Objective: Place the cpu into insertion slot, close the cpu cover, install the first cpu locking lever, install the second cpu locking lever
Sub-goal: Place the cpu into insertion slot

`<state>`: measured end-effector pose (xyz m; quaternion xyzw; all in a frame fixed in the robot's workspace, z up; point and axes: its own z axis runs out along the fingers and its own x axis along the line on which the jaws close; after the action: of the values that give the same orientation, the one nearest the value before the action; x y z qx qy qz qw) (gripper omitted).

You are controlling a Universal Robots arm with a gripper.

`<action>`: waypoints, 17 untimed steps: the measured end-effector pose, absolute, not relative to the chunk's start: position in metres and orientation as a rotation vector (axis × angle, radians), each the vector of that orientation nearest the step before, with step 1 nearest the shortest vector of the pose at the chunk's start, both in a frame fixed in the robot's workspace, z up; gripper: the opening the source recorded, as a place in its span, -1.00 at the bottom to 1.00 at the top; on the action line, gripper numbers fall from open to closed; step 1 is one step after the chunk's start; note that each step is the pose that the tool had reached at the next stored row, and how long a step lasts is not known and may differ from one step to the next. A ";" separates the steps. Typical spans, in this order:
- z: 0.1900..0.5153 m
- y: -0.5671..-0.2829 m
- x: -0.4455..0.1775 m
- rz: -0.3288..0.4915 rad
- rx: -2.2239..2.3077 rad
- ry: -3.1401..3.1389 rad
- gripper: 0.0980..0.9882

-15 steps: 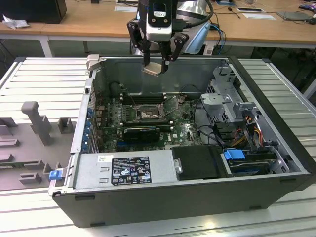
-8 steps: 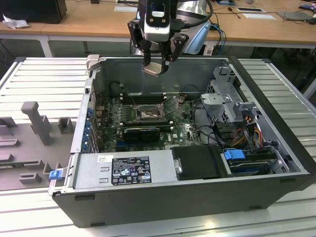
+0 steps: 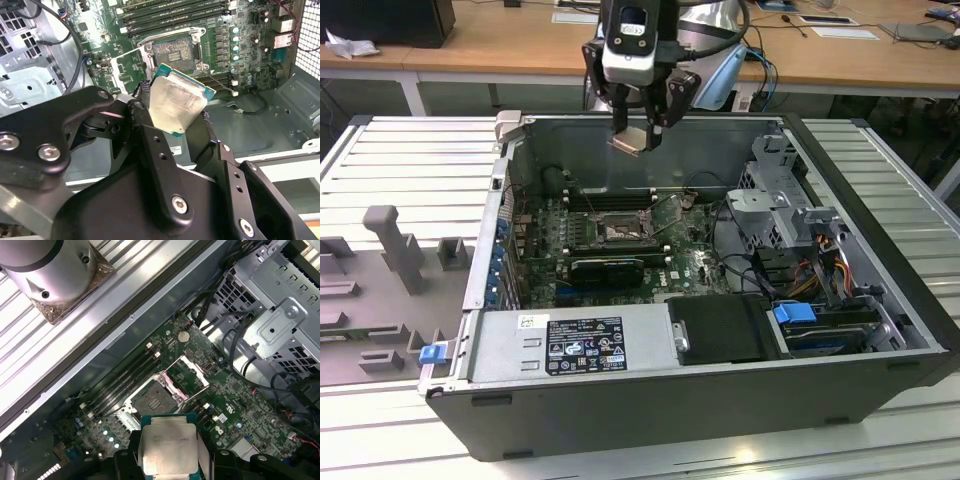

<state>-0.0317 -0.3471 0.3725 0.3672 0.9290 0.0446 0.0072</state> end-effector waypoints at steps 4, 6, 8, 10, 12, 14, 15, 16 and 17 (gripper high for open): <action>0.368 -0.347 -0.032 0.135 1.154 2.902 -0.03; 0.365 -0.347 -0.032 0.131 1.154 2.901 -0.03; 0.365 -0.347 -0.032 0.131 1.163 2.897 -0.03; 0.365 -0.347 -0.032 0.131 1.179 2.890 -0.03; 0.365 -0.347 -0.032 0.131 1.188 2.886 -0.03; 0.365 -0.347 -0.032 0.130 1.197 2.882 -0.03; 0.365 -0.347 -0.032 0.130 1.204 2.879 -0.03; 0.365 -0.347 -0.032 0.130 1.211 2.876 -0.03; 0.365 -0.347 -0.032 0.130 1.219 2.872 -0.03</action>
<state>-0.0318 -0.3472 0.3647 0.3902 0.9197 0.0417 0.0094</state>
